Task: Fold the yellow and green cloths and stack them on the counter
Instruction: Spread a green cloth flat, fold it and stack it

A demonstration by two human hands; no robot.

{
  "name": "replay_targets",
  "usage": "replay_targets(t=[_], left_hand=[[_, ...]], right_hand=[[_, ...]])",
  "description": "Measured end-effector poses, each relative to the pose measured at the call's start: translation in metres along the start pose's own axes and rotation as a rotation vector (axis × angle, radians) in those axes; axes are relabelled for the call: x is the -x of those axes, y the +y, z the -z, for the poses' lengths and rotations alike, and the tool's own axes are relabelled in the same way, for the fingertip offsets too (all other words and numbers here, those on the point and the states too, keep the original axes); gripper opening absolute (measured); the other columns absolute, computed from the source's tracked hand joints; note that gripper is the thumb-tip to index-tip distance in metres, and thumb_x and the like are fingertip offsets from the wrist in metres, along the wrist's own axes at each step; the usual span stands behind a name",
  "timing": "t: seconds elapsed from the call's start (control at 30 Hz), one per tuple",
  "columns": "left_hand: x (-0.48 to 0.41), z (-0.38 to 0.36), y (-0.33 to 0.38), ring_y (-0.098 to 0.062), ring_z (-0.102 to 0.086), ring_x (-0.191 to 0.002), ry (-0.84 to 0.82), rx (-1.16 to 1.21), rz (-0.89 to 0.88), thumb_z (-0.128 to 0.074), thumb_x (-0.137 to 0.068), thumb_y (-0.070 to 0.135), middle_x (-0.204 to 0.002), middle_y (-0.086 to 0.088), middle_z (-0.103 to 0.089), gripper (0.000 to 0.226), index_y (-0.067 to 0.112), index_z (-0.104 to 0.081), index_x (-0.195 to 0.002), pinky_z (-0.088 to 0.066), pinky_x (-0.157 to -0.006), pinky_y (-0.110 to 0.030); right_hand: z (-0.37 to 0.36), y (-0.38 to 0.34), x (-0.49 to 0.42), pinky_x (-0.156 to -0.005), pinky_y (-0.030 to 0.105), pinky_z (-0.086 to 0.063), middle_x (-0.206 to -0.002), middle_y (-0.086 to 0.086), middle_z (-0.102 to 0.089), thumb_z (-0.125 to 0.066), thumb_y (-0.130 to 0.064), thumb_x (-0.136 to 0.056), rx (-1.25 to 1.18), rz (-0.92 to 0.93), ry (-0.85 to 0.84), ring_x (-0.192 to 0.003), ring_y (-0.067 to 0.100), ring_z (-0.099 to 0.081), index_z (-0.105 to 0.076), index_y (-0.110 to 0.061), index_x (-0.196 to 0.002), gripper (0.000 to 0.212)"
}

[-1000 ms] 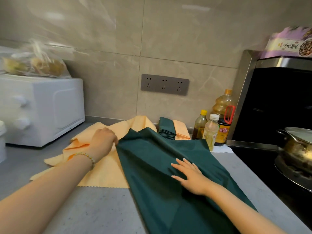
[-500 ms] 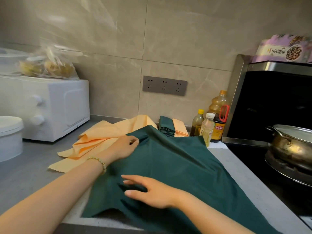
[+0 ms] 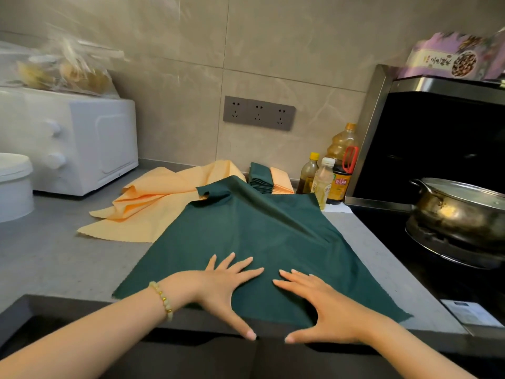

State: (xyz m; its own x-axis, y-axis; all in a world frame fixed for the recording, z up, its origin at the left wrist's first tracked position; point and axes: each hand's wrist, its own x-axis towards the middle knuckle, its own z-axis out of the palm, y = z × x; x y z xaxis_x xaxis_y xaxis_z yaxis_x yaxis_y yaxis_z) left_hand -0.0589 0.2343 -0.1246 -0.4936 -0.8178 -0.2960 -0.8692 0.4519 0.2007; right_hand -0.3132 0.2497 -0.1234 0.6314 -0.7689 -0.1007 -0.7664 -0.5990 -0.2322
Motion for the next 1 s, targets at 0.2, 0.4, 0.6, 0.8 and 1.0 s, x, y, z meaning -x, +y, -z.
replay_targets(t=[0.2,0.4,0.6,0.8,1.0], left_hand=[[0.008,0.002,0.001,-0.024,0.014,-0.147,0.032,0.03,0.061,-0.042,-0.085,0.072,-0.159,0.014,0.009,0.079,0.048,-0.003,-0.149,0.008,-0.117,-0.052],[0.029,0.021,-0.007,-0.022,-0.024,-0.143,0.031,-0.002,0.147,-0.037,-0.099,0.018,-0.157,0.011,-0.022,0.054,0.039,-0.027,-0.148,-0.021,-0.116,-0.034],[0.06,0.061,-0.003,-0.016,-0.041,-0.06,-0.057,-0.128,0.152,-0.049,-0.098,0.033,-0.064,0.004,-0.046,0.033,0.019,-0.049,-0.069,-0.034,-0.06,-0.03],[0.073,0.103,-0.024,-0.011,-0.041,-0.052,-0.251,-0.054,0.163,-0.067,-0.083,0.048,-0.051,0.009,-0.038,0.047,0.014,-0.046,-0.059,-0.031,-0.055,-0.023],[0.038,0.135,-0.068,-0.014,-0.062,-0.081,-0.056,-0.077,0.337,-0.072,-0.079,0.045,-0.077,0.013,-0.065,0.03,0.02,-0.073,-0.096,-0.044,-0.071,-0.022]], right_hand=[[0.005,-0.001,0.006,-0.116,0.017,-0.009,-0.148,-0.033,-0.015,-0.046,-0.048,-0.094,-0.037,-0.046,0.073,-0.135,-0.016,-0.006,-0.027,-0.051,-0.141,0.05],[0.022,0.016,0.02,-0.108,0.017,-0.03,-0.14,-0.027,-0.041,-0.042,-0.02,-0.099,0.095,-0.189,0.08,-0.131,-0.001,-0.038,-0.043,-0.038,-0.138,0.043],[0.05,0.01,0.041,-0.079,0.031,-0.052,-0.087,-0.01,-0.07,-0.051,-0.047,-0.088,-0.115,-0.149,0.002,-0.077,0.009,-0.063,-0.071,-0.026,-0.093,0.029],[0.09,-0.001,0.046,-0.062,0.018,-0.046,-0.068,-0.009,-0.066,-0.067,-0.04,-0.081,-0.281,-0.134,-0.108,-0.059,0.0,-0.057,-0.069,-0.034,-0.065,0.018],[0.111,0.038,-0.003,-0.071,0.011,-0.05,-0.091,-0.019,-0.07,-0.069,-0.044,-0.079,-0.078,-0.255,-0.012,-0.079,-0.003,-0.064,-0.071,-0.03,-0.099,0.025]])
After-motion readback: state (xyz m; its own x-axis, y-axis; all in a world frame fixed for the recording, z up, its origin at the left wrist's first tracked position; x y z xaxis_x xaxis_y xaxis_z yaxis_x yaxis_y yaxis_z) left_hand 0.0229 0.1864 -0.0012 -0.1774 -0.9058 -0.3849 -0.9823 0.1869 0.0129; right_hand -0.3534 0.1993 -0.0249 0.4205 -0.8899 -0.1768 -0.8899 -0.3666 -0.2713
